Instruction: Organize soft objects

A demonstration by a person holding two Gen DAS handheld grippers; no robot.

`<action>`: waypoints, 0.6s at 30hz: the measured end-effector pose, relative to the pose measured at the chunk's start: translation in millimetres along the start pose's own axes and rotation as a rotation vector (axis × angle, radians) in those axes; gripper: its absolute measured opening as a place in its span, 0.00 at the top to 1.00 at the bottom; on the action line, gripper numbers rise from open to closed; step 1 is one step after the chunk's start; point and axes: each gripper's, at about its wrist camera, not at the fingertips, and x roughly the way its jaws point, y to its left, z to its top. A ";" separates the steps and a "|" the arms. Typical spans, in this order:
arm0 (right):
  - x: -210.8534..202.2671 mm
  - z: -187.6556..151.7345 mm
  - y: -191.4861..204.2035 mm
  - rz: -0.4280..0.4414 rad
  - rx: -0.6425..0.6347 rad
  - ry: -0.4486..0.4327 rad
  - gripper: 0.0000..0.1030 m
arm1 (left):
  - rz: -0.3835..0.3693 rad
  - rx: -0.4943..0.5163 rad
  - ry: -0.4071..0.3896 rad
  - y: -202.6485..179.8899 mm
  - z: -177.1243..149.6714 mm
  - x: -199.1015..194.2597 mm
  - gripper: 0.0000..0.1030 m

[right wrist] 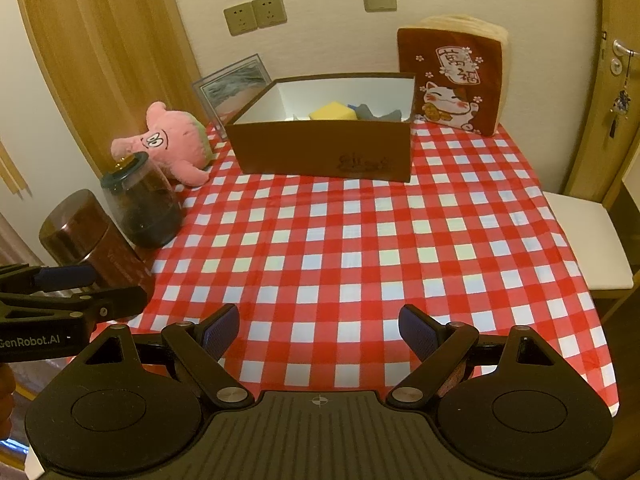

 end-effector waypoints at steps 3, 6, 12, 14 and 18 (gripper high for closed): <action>0.4 1.2 -1.4 0.001 -0.002 0.000 0.16 | 0.002 -0.001 -0.002 0.4 0.7 1.1 0.26; 0.8 2.3 -1.7 0.000 -0.003 0.000 0.16 | 0.002 -0.002 -0.002 1.8 0.8 1.5 0.26; 1.1 2.0 -1.1 0.000 -0.003 0.000 0.16 | 0.002 -0.003 -0.001 1.4 0.8 1.0 0.26; 1.3 2.0 -0.9 0.001 -0.003 0.000 0.16 | 0.003 -0.002 -0.002 1.3 0.7 0.8 0.26; 1.1 1.9 -1.2 0.000 -0.003 0.000 0.16 | 0.003 -0.003 -0.002 1.5 0.8 1.0 0.26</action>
